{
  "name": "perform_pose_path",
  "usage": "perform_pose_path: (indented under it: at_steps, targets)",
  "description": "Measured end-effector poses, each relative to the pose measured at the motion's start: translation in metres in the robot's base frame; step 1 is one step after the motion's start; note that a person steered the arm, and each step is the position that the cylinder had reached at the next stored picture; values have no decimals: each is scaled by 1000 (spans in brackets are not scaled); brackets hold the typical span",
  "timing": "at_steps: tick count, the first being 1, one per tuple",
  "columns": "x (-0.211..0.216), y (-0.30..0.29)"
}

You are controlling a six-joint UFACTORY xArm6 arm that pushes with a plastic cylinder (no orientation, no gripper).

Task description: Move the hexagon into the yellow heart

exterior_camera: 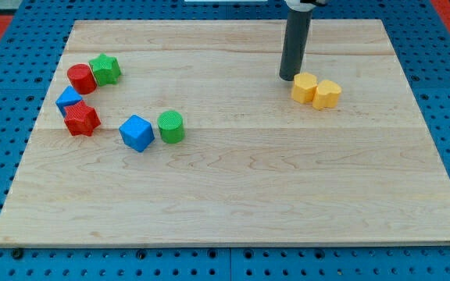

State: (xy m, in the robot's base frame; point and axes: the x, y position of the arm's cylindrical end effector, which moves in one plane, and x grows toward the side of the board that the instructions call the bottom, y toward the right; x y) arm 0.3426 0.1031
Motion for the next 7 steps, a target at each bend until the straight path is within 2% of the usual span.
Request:
perform_pose_path:
  at_steps: [1, 3, 6, 7]
  targets:
    - [13, -44]
    - [30, -19]
    - [30, -25]
    - [23, -53]
